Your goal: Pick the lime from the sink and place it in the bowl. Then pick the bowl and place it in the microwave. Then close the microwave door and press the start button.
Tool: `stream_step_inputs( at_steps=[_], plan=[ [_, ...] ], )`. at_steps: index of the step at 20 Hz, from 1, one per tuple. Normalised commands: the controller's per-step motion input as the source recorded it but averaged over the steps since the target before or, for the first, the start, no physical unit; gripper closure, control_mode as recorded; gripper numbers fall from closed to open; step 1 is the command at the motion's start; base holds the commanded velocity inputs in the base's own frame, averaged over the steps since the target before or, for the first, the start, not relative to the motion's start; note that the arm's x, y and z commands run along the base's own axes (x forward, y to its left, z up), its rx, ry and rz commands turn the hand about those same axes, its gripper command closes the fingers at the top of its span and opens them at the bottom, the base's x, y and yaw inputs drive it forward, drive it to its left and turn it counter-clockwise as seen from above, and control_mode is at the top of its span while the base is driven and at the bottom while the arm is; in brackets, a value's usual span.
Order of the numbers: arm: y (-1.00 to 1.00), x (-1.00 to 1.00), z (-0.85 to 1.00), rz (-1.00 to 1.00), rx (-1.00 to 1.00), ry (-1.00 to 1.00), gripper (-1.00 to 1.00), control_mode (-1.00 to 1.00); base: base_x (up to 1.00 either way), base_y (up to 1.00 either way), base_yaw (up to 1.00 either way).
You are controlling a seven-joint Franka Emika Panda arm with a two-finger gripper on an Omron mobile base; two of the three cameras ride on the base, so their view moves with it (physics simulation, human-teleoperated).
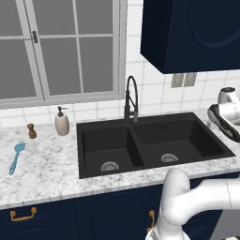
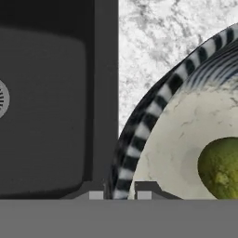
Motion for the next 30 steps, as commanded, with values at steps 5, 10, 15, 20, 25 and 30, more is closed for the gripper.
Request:
stream_step_inputs(
  at_steps=[5, 10, 15, 20, 25, 30],
  plan=[
    [0.58, -0.77, 0.50, 0.28, -0.20, -0.06, 1.00, -1.00, 0.00, 0.00, 0.00],
    [0.46, -0.74, 0.62, 0.37, -0.06, 0.02, 1.00, -1.00, 0.00, 0.00, 0.00],
    [0.70, -0.73, 0.66, 0.44, -0.09, 0.16, 1.00, -1.00, 0.00, 0.00, 0.00],
    [0.61, -0.75, 0.76, 0.43, -0.04, 0.20, 1.00, -1.00, 0.00, 0.00, 0.00],
    [0.73, -0.72, 0.54, 0.45, 0.00, 0.13, 1.00, -1.00, 0.00, 0.00, 0.00],
    [0.90, -0.78, 0.43, 0.38, 0.00, -0.01, 1.00, -1.00, 0.00, 0.00, 0.00]
  ],
)
